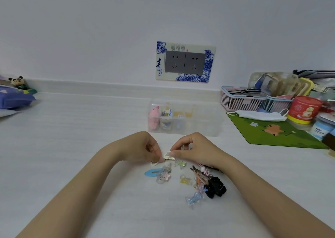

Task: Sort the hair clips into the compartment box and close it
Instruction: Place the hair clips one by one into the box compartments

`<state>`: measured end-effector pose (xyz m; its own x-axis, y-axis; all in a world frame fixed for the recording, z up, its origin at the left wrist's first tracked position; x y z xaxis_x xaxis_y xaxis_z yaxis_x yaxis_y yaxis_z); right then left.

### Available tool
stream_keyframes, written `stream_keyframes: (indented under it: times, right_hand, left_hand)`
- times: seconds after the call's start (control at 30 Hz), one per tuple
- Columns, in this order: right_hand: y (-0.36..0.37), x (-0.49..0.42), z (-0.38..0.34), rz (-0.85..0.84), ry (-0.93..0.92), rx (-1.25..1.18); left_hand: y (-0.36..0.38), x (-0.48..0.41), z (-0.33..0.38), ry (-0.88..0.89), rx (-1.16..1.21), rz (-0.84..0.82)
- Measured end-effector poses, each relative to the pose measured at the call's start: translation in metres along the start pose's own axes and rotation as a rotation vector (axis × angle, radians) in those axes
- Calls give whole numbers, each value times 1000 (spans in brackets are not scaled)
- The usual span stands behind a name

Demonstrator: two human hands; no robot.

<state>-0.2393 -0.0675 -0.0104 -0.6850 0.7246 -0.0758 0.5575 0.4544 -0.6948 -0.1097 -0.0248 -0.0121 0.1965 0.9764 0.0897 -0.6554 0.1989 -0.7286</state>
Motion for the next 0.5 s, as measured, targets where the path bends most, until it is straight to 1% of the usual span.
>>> stream_keyframes:
  times: [0.07, 0.13, 0.23, 0.3, 0.37, 0.43, 0.5]
  right_hand:
    - [-2, -1, 0, 32, -9, -9]
    - [-9, -2, -3, 103, -41, -57]
    - [-29, -4, -6, 263, -54, -325]
    - [-51, -6, -5, 380, -47, -414]
    - [-81, -12, 0, 492, -42, -401]
    - [-109, -22, 10, 575, -23, -351]
    - [-128, -36, 20, 596, 3, -253]
  left_hand:
    - [-2, -2, 3, 28, 17, 35]
    - [-7, -5, 9, 92, 75, 125]
    - [-21, -10, 24, 237, 208, 344]
    - [-29, -14, 34, 310, 214, 464]
    - [-32, -20, 44, 346, 69, 517]
    - [-32, -29, 50, 344, -114, 512]
    - [-31, -43, 50, 328, -265, 475]
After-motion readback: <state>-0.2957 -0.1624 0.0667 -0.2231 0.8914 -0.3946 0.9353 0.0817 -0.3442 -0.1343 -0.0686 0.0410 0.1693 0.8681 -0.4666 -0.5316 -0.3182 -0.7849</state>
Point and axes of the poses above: each hand's wrist, its own x-axis away from the middle knuckle, its own y-axis out of the palm, z = x × y, the point moved 8 cm from there along -x, towards the middle knuckle, and after that the axes turned 5 degrees about x, right-handed, at the moved point
